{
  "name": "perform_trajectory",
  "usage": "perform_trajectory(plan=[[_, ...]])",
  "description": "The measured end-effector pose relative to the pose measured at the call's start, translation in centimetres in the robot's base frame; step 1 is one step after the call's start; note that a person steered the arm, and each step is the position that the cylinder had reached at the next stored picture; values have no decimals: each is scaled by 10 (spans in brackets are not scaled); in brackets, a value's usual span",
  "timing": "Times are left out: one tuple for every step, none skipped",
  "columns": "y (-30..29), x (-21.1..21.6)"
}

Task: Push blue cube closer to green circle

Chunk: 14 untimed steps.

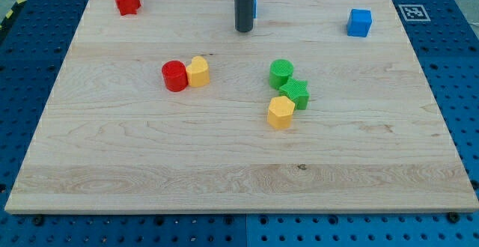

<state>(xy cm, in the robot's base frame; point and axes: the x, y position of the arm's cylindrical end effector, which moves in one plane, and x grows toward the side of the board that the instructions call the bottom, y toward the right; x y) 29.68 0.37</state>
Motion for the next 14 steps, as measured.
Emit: perform_trajectory(plan=[[0, 0], [0, 0], [15, 0], [61, 0], [71, 0], [102, -1], [109, -22], [124, -41], [160, -41], [168, -41], [180, -47], [223, -47], [243, -33], [243, -11]])
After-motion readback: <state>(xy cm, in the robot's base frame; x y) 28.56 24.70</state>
